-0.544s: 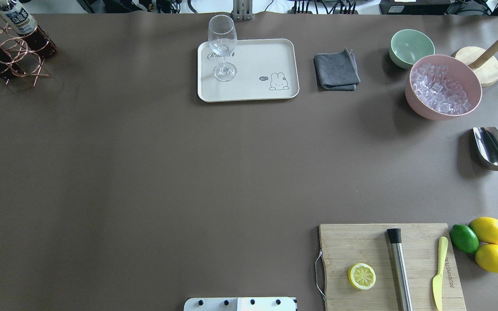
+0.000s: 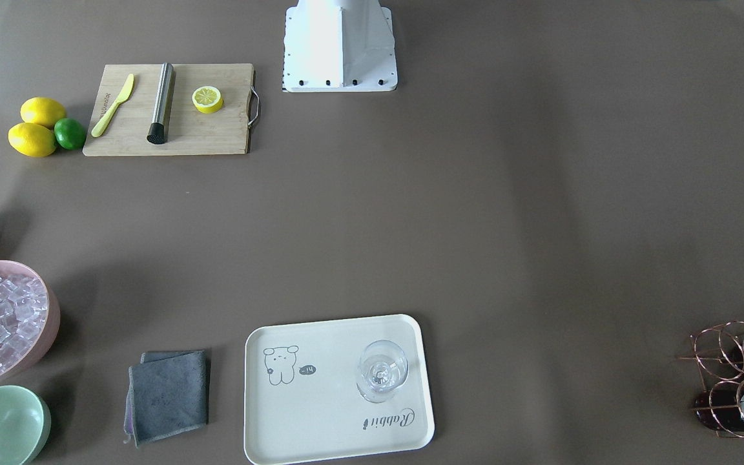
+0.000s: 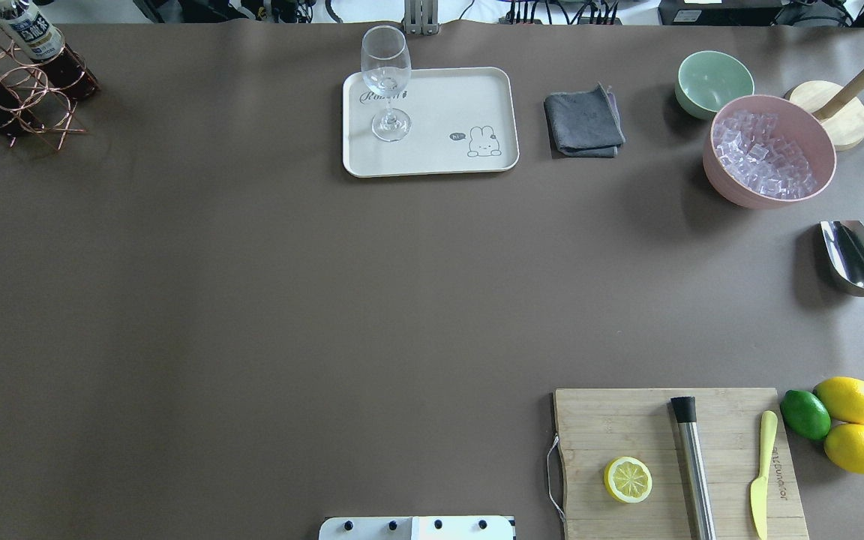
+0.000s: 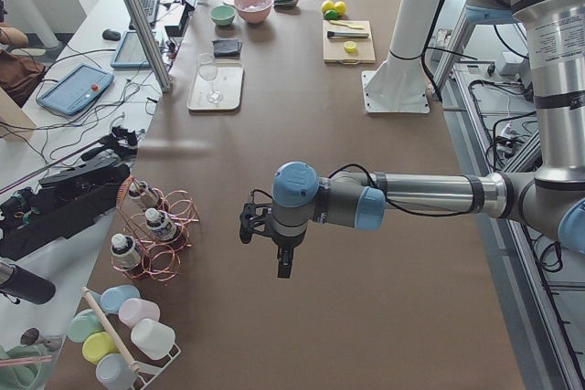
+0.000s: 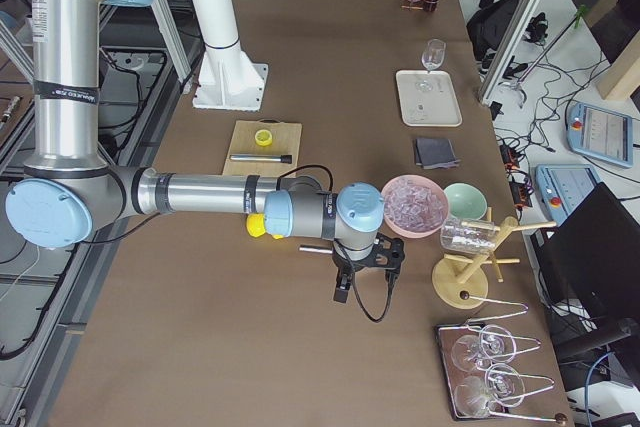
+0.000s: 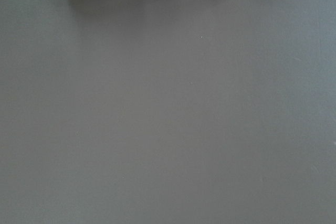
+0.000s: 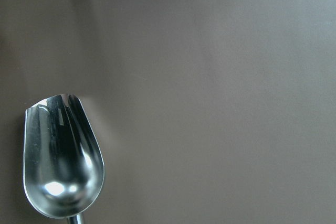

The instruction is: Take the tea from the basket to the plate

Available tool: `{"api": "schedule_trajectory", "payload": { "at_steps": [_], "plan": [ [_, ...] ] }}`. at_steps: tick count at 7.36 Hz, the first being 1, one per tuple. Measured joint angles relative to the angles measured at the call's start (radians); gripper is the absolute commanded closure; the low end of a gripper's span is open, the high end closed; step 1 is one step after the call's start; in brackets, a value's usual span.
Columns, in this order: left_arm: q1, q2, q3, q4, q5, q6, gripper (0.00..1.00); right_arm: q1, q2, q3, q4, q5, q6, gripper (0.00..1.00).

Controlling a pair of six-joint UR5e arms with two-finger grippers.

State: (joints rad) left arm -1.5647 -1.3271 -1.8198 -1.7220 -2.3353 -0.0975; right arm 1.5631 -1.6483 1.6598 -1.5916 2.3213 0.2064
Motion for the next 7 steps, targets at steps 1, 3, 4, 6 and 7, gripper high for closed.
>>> {"api": "schedule_trajectory", "payload": {
  "at_steps": [1,3,4,6,7],
  "plan": [
    [0.000,0.000,0.001,0.001,0.001,0.001,0.02,0.000,-0.001,0.000,0.001,0.000,0.000,0.00],
    [0.000,0.000,0.002,0.001,0.002,0.002,0.02,0.000,0.000,0.001,0.001,0.000,0.001,0.00],
    [0.000,0.000,0.000,0.002,0.002,0.002,0.02,0.000,0.002,0.004,0.002,0.000,0.004,0.00],
    [0.000,0.000,-0.001,0.002,0.002,0.001,0.02,0.000,0.008,0.012,0.002,0.002,0.008,0.00],
    [0.000,0.000,-0.002,0.001,0.002,0.001,0.02,0.000,0.011,0.013,0.002,0.003,0.009,0.00]
  ]
}}
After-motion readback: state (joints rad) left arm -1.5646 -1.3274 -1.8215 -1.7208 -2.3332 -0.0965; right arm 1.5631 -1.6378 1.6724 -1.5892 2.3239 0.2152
